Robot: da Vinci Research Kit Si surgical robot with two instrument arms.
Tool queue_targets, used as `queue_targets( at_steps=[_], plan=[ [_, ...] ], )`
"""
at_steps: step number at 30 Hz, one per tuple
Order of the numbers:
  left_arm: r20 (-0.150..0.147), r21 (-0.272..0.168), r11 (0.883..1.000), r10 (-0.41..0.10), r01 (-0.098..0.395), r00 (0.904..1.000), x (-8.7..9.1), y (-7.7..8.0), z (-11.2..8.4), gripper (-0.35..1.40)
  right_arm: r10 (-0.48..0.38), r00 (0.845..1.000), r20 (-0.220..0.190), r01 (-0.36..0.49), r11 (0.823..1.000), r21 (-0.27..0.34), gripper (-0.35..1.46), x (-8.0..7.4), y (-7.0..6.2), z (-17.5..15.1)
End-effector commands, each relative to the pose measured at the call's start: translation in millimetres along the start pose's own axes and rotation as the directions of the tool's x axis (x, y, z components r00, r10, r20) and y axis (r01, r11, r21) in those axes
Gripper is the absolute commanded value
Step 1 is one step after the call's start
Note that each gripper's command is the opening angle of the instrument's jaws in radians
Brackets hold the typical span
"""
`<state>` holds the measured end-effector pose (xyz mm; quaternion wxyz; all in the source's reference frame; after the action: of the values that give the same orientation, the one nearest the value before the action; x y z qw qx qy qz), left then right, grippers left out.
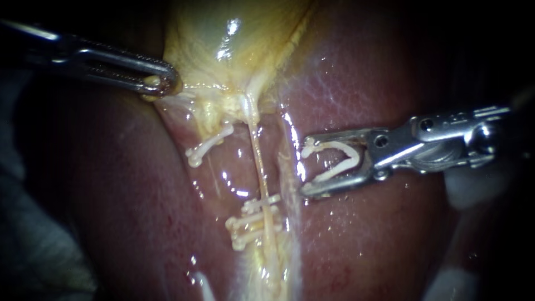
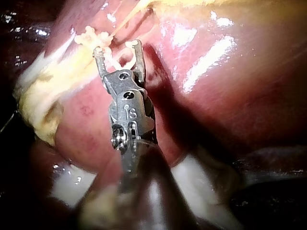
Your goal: Clipping second clip right tube
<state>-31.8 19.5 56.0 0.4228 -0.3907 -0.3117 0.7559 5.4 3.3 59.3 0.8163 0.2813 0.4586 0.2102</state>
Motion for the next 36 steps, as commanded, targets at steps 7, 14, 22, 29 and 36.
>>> queue_targets(
  at_steps=[7, 14, 22, 29, 36],
  plan=[
    [0.000, 0.000, 1.000, 0.000, 0.000, 1.0000, 0.0, 0.0, 0.0, -0.35, 0.106, 0.994, -0.009, -0.106, 0.994, 0.029, 0.50, -2.3, 1.8, 3.2],
    [0.000, 0.000, 1.000, 0.000, 0.000, 1.0000, 0.0, 0.0, 0.0, -0.35, 0.186, 0.982, -0.033, -0.183, 0.980, 0.082, 0.50, -3.4, 3.4, 5.8],
    [0.000, 0.000, 1.000, 0.000, 0.000, 1.0000, 0.0, 0.0, 0.0, -0.35, 0.249, 0.968, -0.043, -0.240, 0.959, 0.150, 0.50, -4.3, 3.4, 7.9],
    [0.000, 0.000, 1.000, 0.000, 0.000, 1.0000, 0.0, 0.0, 0.0, -0.35, 0.308, 0.949, -0.069, -0.288, 0.935, 0.209, 0.49, -4.0, 3.5, 8.7],
    [0.000, 0.000, 1.000, 0.000, 0.000, 1.0000, 0.0, 0.0, 0.1, -0.35, 0.333, 0.940, -0.078, -0.307, 0.922, 0.236, 0.49, -4.2, 3.4, 9.4]
  ],
)
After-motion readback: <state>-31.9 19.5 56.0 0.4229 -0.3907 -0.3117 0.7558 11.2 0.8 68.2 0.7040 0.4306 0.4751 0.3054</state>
